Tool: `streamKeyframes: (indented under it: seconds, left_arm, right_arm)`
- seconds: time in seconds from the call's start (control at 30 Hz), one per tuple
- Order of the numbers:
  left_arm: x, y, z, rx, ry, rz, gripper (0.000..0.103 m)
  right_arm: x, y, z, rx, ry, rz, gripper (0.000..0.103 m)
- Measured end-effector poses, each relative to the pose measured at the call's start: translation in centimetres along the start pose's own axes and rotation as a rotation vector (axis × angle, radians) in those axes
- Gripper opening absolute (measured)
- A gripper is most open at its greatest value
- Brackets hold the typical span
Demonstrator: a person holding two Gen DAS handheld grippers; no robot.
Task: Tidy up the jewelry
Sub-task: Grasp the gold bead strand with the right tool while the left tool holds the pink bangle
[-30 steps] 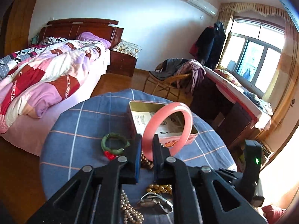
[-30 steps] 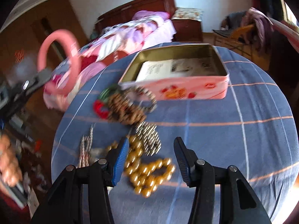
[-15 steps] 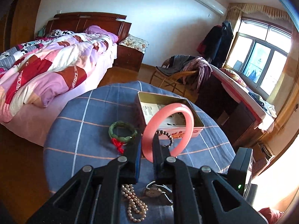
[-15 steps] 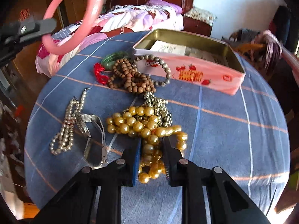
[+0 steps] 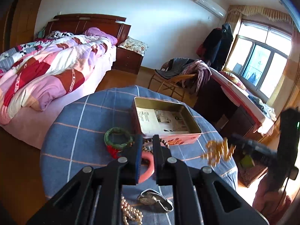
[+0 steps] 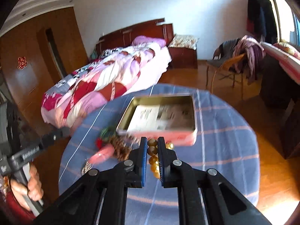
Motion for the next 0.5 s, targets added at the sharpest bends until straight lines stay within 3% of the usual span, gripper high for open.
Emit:
streamKeyframes:
  seconds: [0.17, 0.23, 0.27, 0.3, 0.47, 0.5]
  left_arm:
    - [-0.6, -0.7, -0.8, 0.048, -0.041, -0.040, 0.013]
    - [-2.1, -1.9, -1.3, 0.044, -0.046, -0.117, 0.035]
    - [-2.4, -2.3, -1.5, 0.045, -0.038, -0.142, 0.064]
    - [-3.1, -2.8, -1.7, 0.051, -0.029, -0.160, 0.081]
    - [-5.5, -4.6, 0.2, -0.012, -0.035, -0.246, 0.082]
    - [-6.0, -5.2, 0.7, -0.006, -0.063, -0.269, 0.072]
  right_arm:
    - [-0.5, -1.5, 0.2, 0.005, 0.006, -0.020, 0.010]
    - [-1.8, -2.3, 0.6, 0.011, 0.002, -0.052, 0.010]
    - [-2.5, -2.7, 0.8, 0.020, -0.010, -0.071, 0.010]
    - [-2.9, -3.0, 1.0, 0.021, -0.019, -0.080, 0.010]
    - [-4.6, -4.1, 2.1, -0.003, -0.042, -0.110, 0.010]
    - [-4.6, -4.1, 2.2, -0.003, -0.045, -0.107, 0.010]
Point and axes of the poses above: each gripper's, at about its wrist camera, not at the fingertips, and y roughly against the way its jaws point, z to its right, x to its top, the point moved 8 cm from there along -y, roughly the way its jaws point, and after that the axes turned 7 degrees about -y, right-handed, at the moved point
